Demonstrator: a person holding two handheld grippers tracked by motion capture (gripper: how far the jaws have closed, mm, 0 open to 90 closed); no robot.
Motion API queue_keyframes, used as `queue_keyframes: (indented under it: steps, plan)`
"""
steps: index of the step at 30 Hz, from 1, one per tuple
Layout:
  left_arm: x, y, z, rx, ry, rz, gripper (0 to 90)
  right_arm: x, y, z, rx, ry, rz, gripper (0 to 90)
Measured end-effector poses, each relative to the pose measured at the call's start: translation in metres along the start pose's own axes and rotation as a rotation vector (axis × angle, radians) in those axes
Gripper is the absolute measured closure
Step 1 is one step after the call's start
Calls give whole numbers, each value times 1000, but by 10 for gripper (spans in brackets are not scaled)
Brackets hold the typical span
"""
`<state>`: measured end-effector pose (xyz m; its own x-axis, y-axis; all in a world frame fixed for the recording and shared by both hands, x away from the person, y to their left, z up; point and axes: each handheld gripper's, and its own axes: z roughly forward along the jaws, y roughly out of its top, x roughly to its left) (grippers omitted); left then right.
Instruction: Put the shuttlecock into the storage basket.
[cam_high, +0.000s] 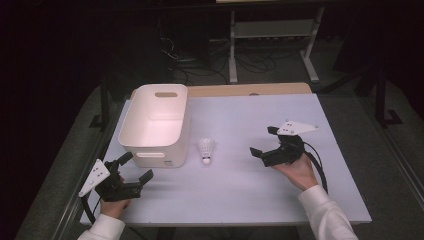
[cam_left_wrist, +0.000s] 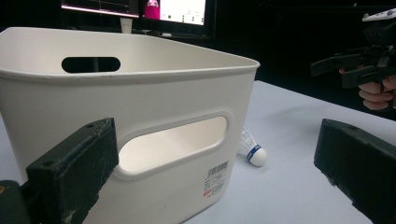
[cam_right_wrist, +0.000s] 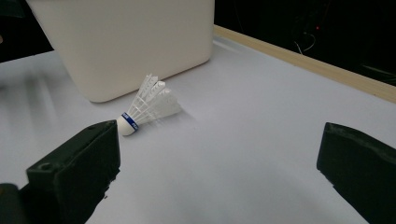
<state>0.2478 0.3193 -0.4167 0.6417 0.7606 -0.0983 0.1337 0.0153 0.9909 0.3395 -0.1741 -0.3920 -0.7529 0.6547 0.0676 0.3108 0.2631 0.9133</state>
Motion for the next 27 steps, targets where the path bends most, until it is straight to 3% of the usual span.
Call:
queue_keyframes:
  steps: [27]
  plan:
    - [0,0,0,1,-3,1,0,4,3,25,13,29,5,0]
